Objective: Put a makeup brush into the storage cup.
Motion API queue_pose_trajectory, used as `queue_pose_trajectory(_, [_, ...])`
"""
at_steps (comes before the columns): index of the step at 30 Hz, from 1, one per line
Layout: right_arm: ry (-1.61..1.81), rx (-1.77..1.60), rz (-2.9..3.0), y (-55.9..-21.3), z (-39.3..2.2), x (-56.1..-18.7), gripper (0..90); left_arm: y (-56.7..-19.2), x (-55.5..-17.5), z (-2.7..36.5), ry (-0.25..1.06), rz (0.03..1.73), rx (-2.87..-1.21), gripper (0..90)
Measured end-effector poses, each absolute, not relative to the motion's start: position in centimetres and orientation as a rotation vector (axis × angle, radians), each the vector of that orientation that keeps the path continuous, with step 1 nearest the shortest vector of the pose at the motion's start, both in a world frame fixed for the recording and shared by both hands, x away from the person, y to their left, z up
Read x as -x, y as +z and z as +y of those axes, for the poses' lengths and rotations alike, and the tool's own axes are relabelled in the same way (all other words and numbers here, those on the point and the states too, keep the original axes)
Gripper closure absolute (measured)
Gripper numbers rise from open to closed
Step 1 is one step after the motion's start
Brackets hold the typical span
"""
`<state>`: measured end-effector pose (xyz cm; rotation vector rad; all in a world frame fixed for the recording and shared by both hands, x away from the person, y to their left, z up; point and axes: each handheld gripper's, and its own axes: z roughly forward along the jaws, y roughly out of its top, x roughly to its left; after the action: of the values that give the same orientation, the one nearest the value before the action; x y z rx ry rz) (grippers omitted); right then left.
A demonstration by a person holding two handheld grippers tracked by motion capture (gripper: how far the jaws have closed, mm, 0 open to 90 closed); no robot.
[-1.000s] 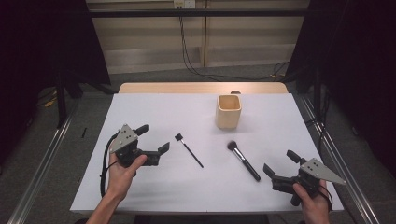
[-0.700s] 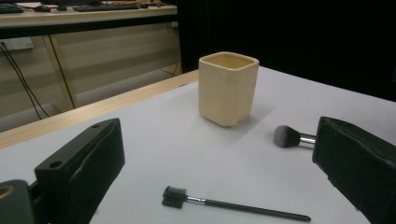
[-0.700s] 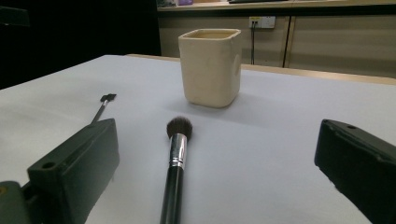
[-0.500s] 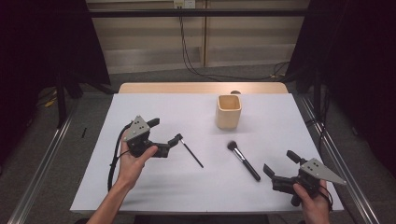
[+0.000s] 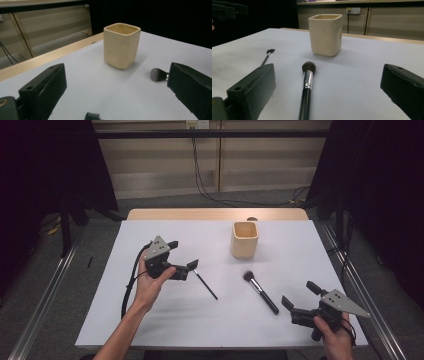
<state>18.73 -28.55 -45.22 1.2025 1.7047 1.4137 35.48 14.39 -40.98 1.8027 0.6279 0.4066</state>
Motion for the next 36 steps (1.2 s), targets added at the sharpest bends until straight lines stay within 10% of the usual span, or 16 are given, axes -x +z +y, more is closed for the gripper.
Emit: queue_pose_trajectory(36, [1.405, -1.212, 1.727, -45.3, -28.4, -19.0, 0.0, -40.0, -38.7, 12.0, 0.216, 0.405, -2.371, 5.0])
